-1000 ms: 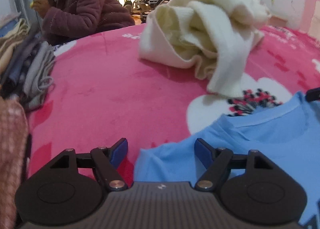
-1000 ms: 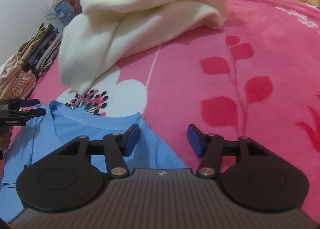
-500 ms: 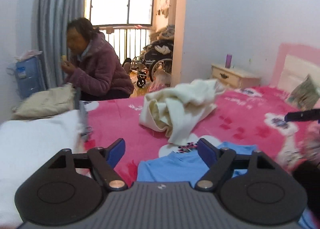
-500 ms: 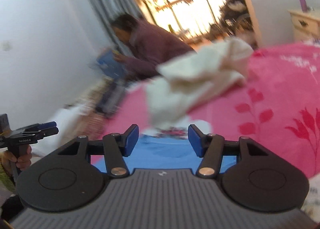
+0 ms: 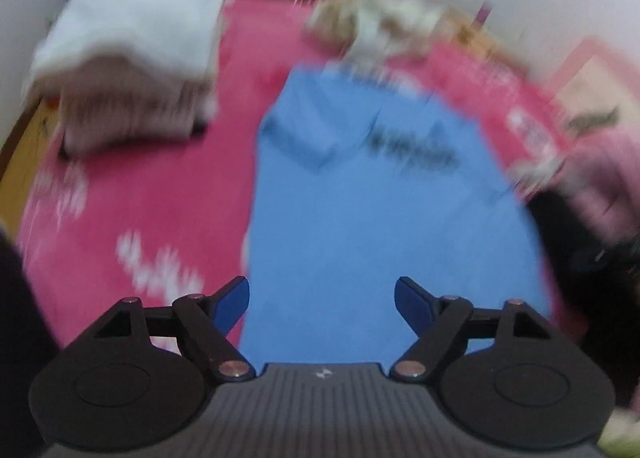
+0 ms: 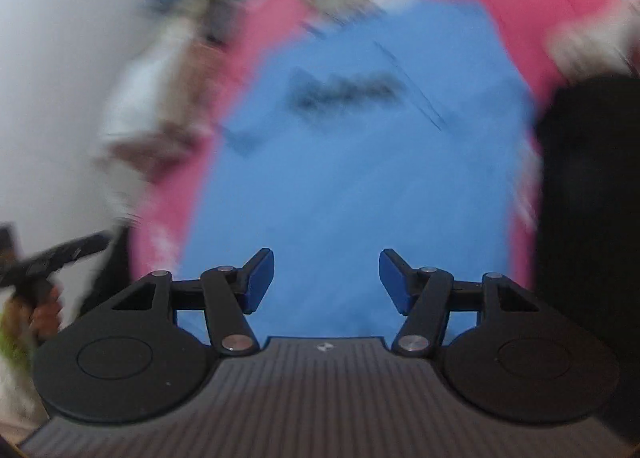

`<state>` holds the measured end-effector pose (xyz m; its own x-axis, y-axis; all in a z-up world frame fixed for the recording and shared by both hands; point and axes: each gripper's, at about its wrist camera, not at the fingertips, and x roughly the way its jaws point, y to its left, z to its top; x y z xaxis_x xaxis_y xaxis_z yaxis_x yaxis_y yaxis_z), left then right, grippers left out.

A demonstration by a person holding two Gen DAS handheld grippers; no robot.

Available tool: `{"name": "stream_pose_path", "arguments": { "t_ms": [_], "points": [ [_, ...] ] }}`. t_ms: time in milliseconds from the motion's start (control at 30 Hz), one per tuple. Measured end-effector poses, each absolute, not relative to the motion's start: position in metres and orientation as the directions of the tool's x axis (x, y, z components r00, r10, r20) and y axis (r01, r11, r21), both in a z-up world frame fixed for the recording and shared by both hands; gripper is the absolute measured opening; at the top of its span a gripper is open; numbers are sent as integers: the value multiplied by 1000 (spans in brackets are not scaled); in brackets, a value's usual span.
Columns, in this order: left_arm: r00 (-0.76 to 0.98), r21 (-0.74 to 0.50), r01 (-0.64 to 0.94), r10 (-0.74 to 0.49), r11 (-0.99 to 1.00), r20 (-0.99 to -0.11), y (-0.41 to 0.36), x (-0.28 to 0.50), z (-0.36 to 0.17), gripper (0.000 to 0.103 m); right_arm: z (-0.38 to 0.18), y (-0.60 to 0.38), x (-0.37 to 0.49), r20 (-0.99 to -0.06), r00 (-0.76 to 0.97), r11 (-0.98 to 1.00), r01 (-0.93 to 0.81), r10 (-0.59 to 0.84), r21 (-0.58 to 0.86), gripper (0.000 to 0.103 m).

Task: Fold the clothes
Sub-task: 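Move both open grippers to the hem of the blue t-shirt, then close both grippers on the t-shirt hem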

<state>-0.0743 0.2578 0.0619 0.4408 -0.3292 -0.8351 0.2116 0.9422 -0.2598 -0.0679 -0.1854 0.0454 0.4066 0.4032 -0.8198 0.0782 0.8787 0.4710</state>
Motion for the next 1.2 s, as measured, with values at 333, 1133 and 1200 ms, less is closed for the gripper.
{"name": "stream_pose_path", "arguments": {
  "t_ms": [333,1133,1200],
  "points": [
    [296,-188,242,-257,952,-920,264,-84,-11,76,-34,-191,-52,-990,33,968,208,137,141,58],
    [196,-174,356,-256,918,-947,270,-98,-37,58,-78,-156,-88,-921,-352,984,-7,165,179,14],
    [207,-155,357,-240,921,-948,267,-98,-37,51,-73,-154,-89,-929,-329,982,-22,170,187,8]
  ]
}}
